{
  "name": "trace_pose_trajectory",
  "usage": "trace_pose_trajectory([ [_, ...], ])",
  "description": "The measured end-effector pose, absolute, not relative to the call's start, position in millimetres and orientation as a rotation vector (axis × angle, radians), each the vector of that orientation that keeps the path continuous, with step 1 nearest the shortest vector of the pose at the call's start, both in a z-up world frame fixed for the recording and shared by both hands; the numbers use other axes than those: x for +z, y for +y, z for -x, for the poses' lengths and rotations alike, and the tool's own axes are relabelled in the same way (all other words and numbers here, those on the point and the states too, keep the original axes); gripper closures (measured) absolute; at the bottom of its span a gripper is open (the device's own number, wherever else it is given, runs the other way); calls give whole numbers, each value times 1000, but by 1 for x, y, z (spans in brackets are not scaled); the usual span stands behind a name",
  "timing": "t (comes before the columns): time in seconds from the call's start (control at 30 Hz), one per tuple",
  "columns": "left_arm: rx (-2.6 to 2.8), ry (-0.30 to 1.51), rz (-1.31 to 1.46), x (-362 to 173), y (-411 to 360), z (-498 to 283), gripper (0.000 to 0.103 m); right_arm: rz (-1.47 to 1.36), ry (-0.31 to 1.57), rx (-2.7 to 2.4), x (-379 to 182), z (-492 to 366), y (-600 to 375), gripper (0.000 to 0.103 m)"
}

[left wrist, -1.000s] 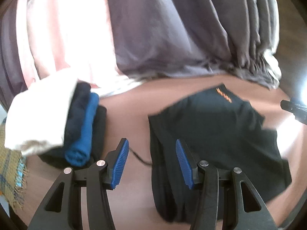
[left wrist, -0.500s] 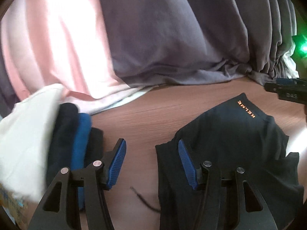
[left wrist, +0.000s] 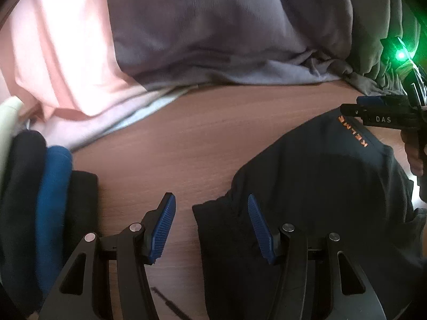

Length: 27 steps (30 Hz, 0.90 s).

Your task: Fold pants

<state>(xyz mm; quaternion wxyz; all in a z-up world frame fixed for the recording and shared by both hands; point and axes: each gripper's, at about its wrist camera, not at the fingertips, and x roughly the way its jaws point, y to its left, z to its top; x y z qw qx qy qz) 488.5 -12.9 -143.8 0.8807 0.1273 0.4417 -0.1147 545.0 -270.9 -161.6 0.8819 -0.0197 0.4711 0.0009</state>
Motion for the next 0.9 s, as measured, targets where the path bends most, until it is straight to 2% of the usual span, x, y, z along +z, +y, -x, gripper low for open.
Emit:
trace_pose_trajectory([
  [0.47,-241,976,-288,-171,-18,-509,47,76,1021,2,-188,-564,-277,43],
  [0.53,-244,982,-278,-170,-18,-510,50,69,1017,6,-188,-564,-278,43],
  [0.67,-259,997,-266,-169,-21,-510,63,57,1015,15,-190,-565,-280,45],
  [0.7,-256,995,-271,-169,-21,-509,65,46,1016,23,-190,-564,-281,47],
  [0.77,-262,994,-268,-170,-21,-508,66,31,1016,45,-189,-564,-280,68],
  [0.8,-265,995,-265,-170,-21,-508,67,35,1014,45,-188,-563,-281,74],
  [0.83,-267,994,-269,-170,-21,-508,67,50,1012,40,-188,-563,-280,88],
  [0.87,-266,991,-275,-170,-22,-507,67,71,1010,37,-188,-562,-279,94],
  [0.9,-264,983,-284,-169,-23,-506,68,82,1006,32,-187,-561,-279,94],
])
